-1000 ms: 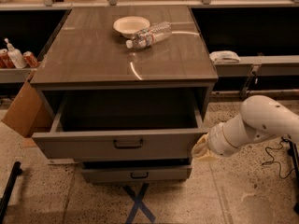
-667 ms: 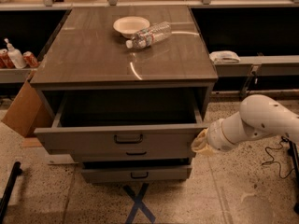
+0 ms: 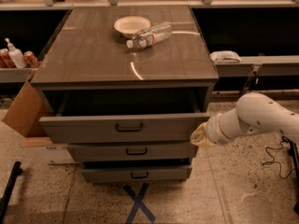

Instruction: Close top drawer

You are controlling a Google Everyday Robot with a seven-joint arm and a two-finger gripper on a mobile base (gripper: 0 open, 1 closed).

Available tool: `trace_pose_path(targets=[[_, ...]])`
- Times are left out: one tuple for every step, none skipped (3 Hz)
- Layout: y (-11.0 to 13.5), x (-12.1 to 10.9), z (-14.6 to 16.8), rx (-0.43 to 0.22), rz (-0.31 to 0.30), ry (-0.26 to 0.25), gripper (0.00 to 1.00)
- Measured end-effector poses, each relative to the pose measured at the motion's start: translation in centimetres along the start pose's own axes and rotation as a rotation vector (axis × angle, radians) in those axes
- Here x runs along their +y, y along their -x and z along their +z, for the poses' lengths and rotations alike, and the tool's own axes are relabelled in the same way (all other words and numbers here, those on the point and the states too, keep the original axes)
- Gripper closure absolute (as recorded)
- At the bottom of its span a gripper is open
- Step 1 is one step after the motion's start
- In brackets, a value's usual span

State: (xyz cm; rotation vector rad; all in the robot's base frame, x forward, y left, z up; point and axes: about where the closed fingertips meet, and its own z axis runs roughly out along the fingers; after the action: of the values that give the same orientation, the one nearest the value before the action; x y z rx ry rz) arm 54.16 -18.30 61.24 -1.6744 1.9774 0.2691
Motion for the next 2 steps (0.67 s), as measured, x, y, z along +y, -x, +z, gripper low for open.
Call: trace_pose_path(targets=[[0.6,-3.0,1.2,0.002,0.02,-0.031,1.0],[1.1,-5.5,2.2,0.0,0.041,-0.055,1.0]])
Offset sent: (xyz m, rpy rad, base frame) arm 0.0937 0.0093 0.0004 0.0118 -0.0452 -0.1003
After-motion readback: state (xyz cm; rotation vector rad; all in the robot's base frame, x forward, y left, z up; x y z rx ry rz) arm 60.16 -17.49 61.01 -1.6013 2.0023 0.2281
